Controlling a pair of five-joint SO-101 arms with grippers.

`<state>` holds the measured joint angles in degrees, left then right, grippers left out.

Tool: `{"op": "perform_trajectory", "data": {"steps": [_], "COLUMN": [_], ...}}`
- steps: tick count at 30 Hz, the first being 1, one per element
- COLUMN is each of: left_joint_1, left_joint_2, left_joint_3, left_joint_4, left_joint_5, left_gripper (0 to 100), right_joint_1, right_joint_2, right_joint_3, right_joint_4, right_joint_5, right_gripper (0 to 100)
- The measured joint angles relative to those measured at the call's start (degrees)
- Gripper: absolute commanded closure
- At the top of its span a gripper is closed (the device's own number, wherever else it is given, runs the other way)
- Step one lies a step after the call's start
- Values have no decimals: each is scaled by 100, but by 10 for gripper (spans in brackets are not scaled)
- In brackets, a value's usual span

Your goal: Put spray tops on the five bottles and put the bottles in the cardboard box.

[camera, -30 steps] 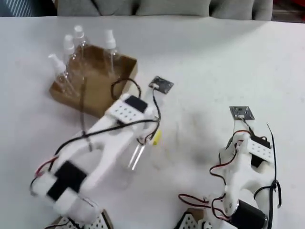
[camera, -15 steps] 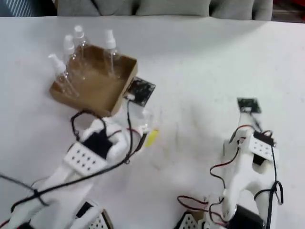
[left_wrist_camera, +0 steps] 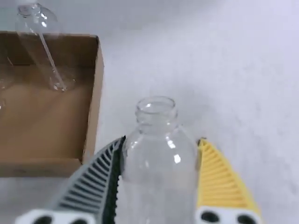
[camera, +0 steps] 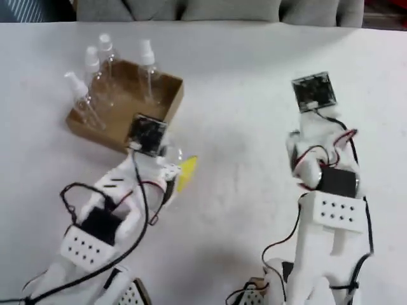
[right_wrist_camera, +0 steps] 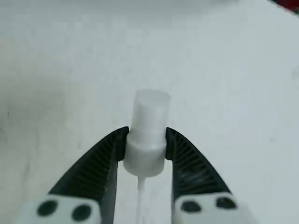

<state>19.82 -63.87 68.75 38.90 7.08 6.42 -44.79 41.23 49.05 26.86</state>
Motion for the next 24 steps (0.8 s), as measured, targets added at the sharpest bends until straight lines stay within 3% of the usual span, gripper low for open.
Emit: {"op": "perform_trajectory", "data": {"steps": [3,8,14,19,24], "left_joint_1": [-62,-97,-105,-88,-44], "left_joint_2": [-466,-1301,-2435,-3560,-3991], "left_joint_3": [185,580,1160,1881,2154], "left_joint_4": [-62,-62,-62,-387,-501], "left_joint_5": [0,0,-9,-9,-9], "left_gripper": [980,980,980,980,980], "right_joint_1": [-519,-1424,-2620,-3288,-3921], "right_joint_2": [-299,-791,-1169,-1187,-1134], "right_joint_3": [0,0,0,-633,-1846], "right_joint_4": [-659,-1996,-3244,-3349,-2497], "right_joint_5": [-185,-1143,-1257,-1292,-1389], "right_gripper": [981,981,981,981,981]}}
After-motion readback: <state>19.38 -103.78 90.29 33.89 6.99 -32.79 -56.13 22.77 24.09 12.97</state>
